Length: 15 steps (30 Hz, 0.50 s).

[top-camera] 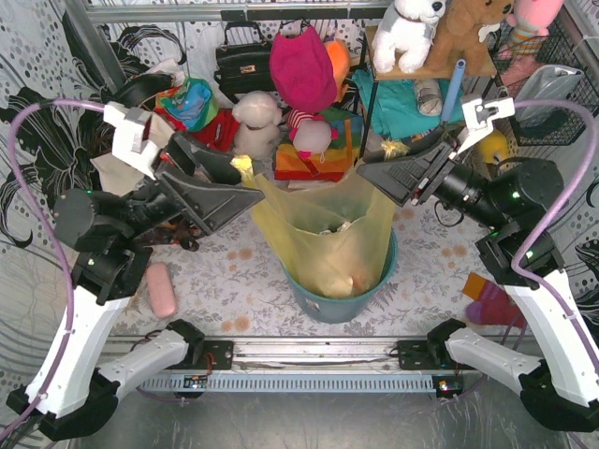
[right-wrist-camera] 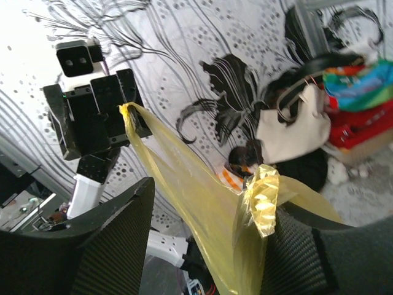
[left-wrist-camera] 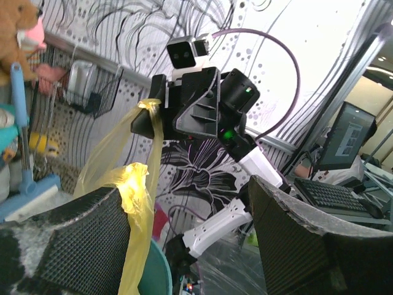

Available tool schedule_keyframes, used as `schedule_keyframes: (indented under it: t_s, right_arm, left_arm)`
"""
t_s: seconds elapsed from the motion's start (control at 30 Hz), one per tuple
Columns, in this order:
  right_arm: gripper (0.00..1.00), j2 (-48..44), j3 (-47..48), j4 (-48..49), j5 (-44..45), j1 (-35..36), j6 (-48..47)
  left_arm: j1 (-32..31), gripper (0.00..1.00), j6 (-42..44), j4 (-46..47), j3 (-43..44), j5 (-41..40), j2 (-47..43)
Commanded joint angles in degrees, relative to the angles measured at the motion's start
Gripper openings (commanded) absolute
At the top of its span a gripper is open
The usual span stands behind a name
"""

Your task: Tie the trash bag

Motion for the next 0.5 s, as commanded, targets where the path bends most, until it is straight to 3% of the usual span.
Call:
schedule_keyframes:
  t_s: [0.0,0.13,0.33,0.47]
  right_arm:
    - [0.59,-2.77,-4.34,-3.52,4.97,0.21,-1.64]
    - [0.58,-0.31,-0.68,-3.99,4.77,0.2,-2.66]
    - [0.56,6.74,13.57,-5.09,3.36,0.18,-4.41]
    - [0.57,5.97,13.73,-2.34,2.89,0.18,-2.96]
  left_arm:
    - [0.08,0.79,-2.64,3.5,-5.56,-1.82,-0.49]
    - [0.09,0.78,-1.84,2.65,-1.62,-2.06,1.75]
    - [0.13,0.78,-0.5,-0.04,13.9,-0.32,9.94]
    - [0.06,0.78,-6.48,8.73,10.43,1.61,9.8]
